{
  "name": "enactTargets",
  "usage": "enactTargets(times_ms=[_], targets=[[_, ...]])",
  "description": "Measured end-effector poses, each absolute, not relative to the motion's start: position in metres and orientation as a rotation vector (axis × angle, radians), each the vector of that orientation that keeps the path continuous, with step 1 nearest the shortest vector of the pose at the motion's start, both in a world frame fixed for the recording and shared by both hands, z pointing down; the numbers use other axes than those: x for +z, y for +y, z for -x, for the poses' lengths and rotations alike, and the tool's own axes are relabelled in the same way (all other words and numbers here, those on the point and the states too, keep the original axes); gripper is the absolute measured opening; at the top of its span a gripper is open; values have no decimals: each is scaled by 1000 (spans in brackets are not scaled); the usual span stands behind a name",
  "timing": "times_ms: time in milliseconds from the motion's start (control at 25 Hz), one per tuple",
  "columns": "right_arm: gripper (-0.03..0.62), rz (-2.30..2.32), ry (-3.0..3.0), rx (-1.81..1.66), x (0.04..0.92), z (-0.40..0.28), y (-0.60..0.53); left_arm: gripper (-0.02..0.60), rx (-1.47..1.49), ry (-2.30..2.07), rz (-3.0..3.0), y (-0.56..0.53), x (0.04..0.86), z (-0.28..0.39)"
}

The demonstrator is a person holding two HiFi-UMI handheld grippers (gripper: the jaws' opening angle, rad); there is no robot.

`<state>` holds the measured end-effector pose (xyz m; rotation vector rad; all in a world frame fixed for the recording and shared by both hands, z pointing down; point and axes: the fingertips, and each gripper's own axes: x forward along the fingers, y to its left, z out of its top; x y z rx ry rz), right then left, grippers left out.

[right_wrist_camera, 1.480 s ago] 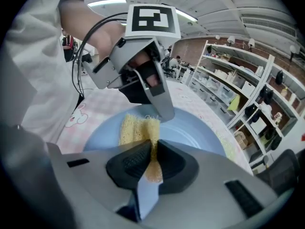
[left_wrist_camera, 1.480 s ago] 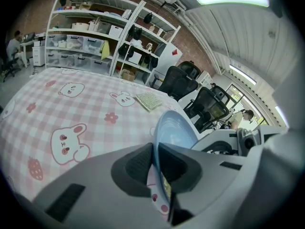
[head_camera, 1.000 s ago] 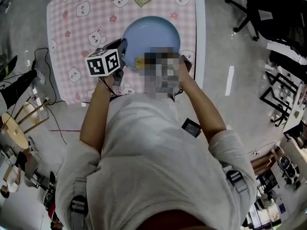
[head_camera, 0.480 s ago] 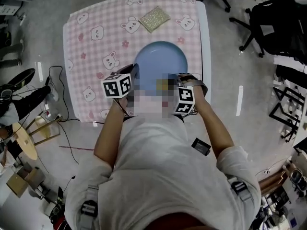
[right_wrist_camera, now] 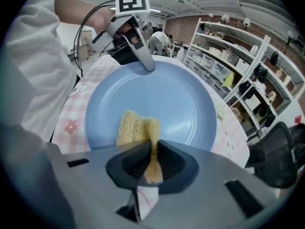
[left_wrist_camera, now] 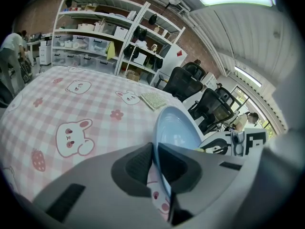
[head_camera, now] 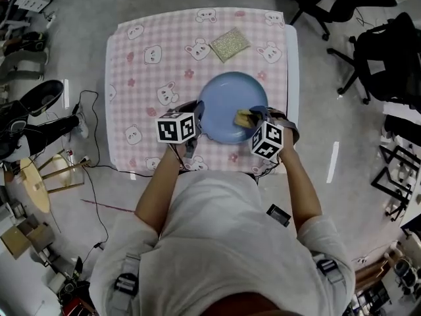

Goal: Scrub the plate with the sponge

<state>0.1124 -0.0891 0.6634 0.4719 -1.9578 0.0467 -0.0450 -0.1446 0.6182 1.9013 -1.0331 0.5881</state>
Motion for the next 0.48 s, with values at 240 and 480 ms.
enactTargets(times_ms=[240, 480], targets=[[44, -575, -1956, 93, 662, -119, -126, 42, 581, -1037, -1883, -143, 619, 53], [44, -645, -1934, 51, 656, -119, -159, 44, 573, -1043, -1881, -144, 615, 53]])
